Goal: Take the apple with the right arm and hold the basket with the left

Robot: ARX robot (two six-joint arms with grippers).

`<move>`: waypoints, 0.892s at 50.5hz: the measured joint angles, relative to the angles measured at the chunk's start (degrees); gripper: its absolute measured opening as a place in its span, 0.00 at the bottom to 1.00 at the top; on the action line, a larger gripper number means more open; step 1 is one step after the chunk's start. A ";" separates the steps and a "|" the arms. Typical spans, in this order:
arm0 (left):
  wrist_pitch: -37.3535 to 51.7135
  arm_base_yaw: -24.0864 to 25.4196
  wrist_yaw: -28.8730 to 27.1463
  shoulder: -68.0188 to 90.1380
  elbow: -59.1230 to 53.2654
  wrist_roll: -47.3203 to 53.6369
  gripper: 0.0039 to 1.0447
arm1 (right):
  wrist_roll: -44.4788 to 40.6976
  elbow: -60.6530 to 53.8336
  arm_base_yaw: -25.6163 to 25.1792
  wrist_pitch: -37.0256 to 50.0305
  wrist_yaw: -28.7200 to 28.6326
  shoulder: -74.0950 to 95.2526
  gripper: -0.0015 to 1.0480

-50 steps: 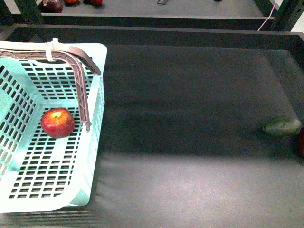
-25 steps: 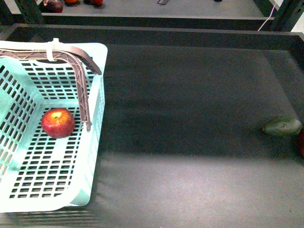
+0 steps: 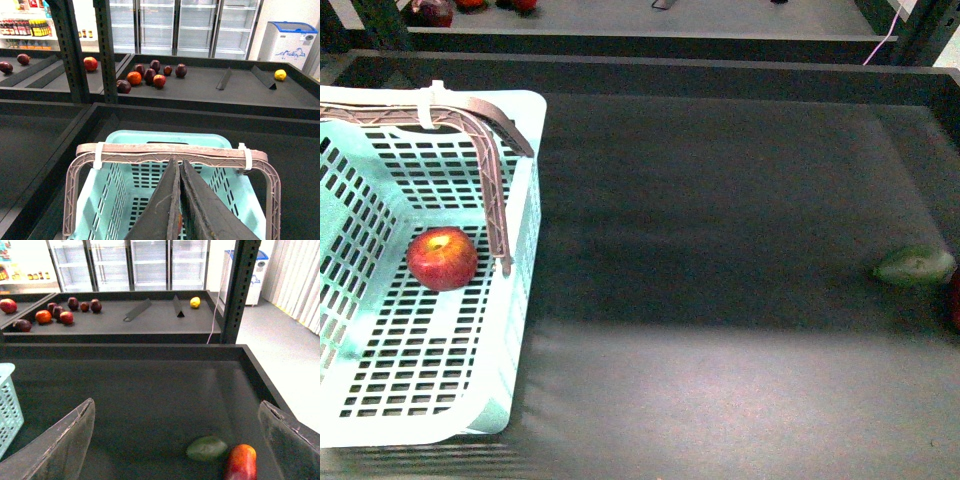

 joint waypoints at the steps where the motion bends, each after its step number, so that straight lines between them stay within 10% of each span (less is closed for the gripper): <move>1: -0.33 0.00 0.00 -0.39 0.00 0.00 0.03 | 0.02 0.00 0.00 0.00 0.00 0.00 0.92; 45: -23.74 0.02 0.00 -22.69 0.02 0.00 0.03 | 0.00 0.00 0.00 0.00 0.00 0.00 0.92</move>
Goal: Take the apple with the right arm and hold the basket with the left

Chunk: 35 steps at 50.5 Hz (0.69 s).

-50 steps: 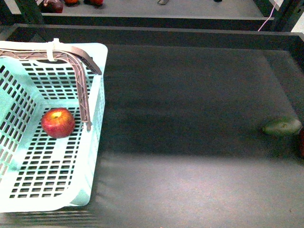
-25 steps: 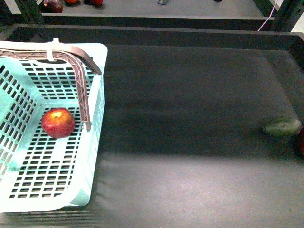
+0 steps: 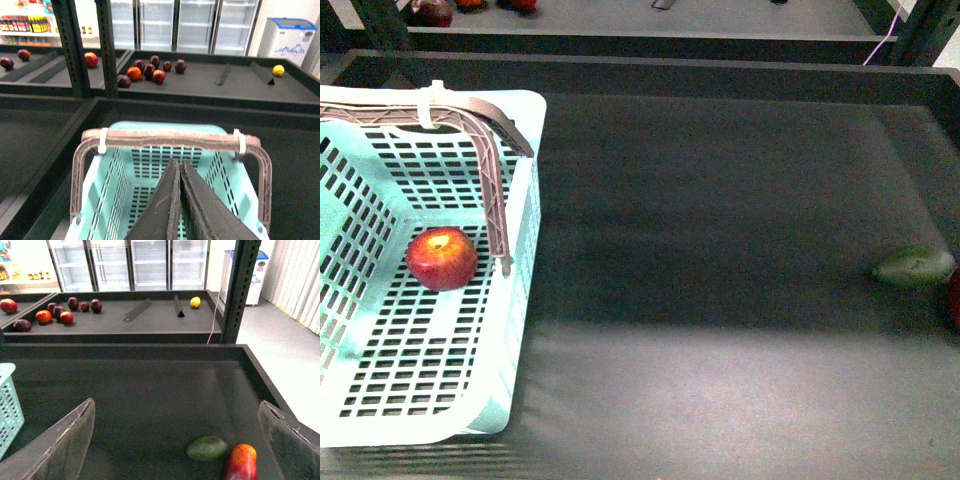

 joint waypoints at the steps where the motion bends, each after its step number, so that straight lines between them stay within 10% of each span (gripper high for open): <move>1: -2.69 -0.02 0.02 -2.36 0.00 0.00 0.03 | 0.02 0.00 0.00 0.00 0.02 0.00 0.92; 35: -4.39 -0.02 0.00 -5.73 0.00 0.00 0.03 | 0.00 0.00 0.00 0.00 0.00 0.00 0.92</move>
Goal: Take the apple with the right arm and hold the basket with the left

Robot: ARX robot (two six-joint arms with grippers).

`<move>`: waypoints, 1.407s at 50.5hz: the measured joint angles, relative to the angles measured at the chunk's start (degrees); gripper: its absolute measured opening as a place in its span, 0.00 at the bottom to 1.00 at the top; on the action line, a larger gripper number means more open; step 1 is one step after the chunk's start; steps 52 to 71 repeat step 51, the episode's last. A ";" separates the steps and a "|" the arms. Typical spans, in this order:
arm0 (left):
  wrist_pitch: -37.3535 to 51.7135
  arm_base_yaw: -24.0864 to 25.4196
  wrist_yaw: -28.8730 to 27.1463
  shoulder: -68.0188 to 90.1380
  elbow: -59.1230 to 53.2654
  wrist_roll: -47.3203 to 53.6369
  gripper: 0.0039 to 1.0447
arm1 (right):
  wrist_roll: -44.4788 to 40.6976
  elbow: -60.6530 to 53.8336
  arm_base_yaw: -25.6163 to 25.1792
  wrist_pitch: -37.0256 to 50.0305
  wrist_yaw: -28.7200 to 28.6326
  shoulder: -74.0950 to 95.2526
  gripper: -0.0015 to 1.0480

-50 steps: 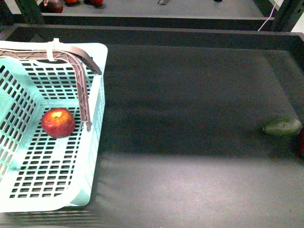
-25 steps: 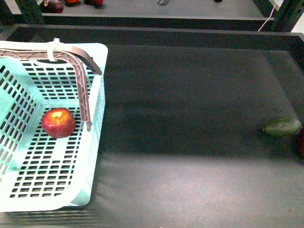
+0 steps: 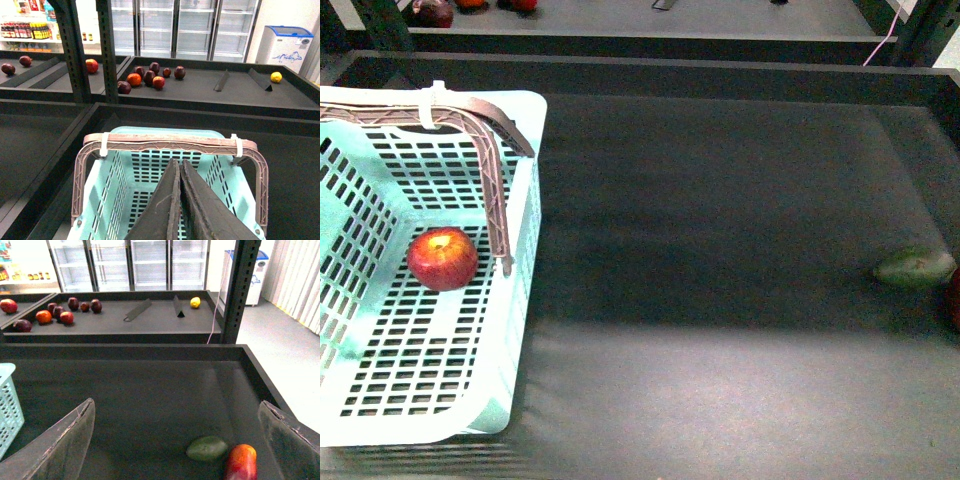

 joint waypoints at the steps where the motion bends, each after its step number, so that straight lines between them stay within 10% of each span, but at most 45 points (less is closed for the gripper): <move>1: 0.00 0.00 0.00 0.00 0.00 -0.04 0.04 | 0.02 0.00 0.00 0.00 0.00 0.00 0.92; 22: 0.00 0.00 0.00 0.00 0.00 0.00 0.94 | 0.02 0.00 0.00 0.00 0.00 0.00 0.92; 71: 0.00 0.00 0.00 0.00 0.00 0.13 0.93 | 0.02 0.00 0.00 0.00 0.00 0.00 0.92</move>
